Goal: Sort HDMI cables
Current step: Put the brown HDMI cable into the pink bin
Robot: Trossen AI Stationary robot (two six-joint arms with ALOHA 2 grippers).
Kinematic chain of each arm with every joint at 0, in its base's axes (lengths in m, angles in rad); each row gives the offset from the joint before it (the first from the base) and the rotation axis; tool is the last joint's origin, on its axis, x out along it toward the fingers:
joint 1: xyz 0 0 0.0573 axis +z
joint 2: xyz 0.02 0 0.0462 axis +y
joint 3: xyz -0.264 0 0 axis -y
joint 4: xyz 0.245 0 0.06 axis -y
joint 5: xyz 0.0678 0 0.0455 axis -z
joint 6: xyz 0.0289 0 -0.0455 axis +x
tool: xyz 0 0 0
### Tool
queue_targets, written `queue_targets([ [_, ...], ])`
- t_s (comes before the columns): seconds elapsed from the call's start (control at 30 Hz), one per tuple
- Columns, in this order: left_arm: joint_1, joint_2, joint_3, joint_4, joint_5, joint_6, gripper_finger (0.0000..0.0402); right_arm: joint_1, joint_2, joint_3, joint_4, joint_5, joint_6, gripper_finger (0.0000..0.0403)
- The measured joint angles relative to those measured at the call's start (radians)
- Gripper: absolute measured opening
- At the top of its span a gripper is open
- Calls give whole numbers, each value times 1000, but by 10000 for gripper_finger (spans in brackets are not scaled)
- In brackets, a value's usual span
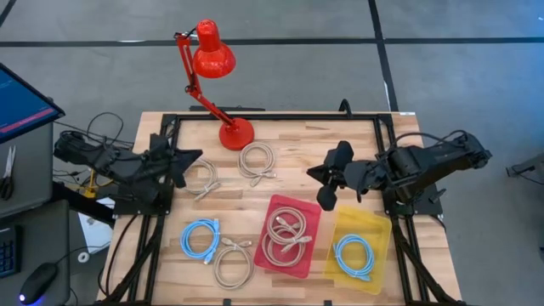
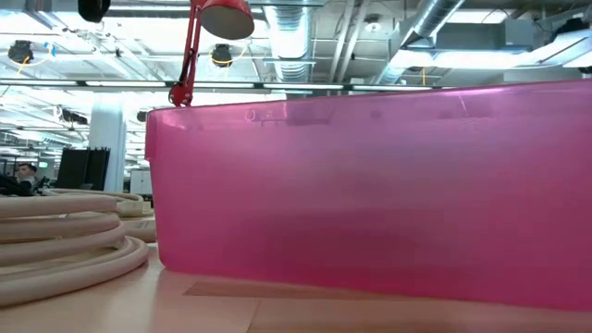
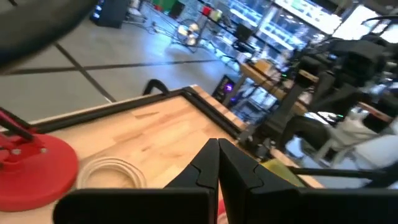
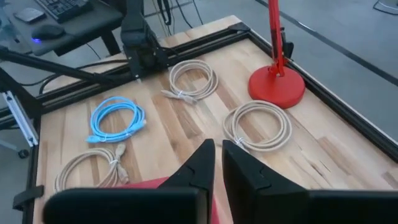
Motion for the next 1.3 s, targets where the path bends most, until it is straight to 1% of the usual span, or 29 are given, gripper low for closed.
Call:
queue_targets([
  [0.07,0,-13,0,11,28,8,8,-4,0,0,-11,0,0,15],
  [0.13,0,-19,0,19,29,9,11,-3,1,0,-14,4,0,8],
  [0.17,0,-19,0,31,29,9,12,-3,1,0,-11,25,0,5],
  [0.3,0,-15,1,38,27,-37,12,40,-2,0,1,209,-36,1],
  [0.33,0,-15,1,38,27,-49,10,54,-7,0,1,236,-47,1],
  [0.43,0,-15,1,38,26,-52,5,97,-17,0,-1,262,-57,0],
  [0.63,0,-15,1,38,13,-52,5,188,-16,0,-59,264,-127,0],
  [0.77,0,-16,1,38,8,-56,5,238,-52,-2,-108,225,-142,0],
  [0.87,0,-15,1,38,8,-59,4,252,-123,-45,-61,172,-159,0],
  [0.97,0,-15,1,36,8,-59,4,253,-224,-139,99,107,-223,0],
  [1.1,0,-15,1,35,8,-59,4,243,-376,-315,362,14,-352,0],
  [1.17,0,-15,1,35,8,-61,4,228,-449,-403,461,-30,-372,0],
  [1.3,0,-17,1,34,8,-82,4,198,-584,-545,590,-130,-374,0],
])
